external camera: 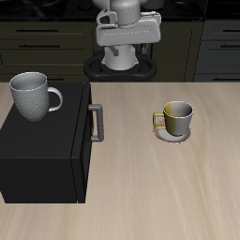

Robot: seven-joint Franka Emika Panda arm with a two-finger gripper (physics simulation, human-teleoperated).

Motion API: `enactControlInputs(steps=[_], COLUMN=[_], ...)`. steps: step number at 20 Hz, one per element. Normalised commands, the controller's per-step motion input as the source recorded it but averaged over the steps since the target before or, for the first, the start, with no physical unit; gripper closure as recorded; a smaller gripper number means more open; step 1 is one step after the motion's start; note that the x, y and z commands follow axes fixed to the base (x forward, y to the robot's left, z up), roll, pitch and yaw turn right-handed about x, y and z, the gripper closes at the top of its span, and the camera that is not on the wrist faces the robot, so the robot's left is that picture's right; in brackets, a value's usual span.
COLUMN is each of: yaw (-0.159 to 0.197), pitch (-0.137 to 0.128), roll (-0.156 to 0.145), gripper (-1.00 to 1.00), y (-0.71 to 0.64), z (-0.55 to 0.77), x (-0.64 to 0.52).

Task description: Open the microwave

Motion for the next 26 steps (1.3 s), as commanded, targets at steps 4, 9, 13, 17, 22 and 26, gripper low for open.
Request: enactControlInputs(steps=[4,9,13,17,22,26], yaw=[-0.027,-0.066,-0.066,-0.052,-0.095,-0.128], pitch=[-0.020,-0.024,0.015,-0.017,-0.028,-0.045], roll=[-0.028,-0.037,-0.018,-0.015,-0.051,-0.055], gripper=[-1.00,-1.00,-1.00,-1.00,-1.00,-1.00], y=[0.06,0.12,0.17,0.18,0.13,0.16], z=[0.08,0.17,0.06,0.07,0.12,0.13], x=[0.08,0.13,0.26,0.20,0.21,0.13])
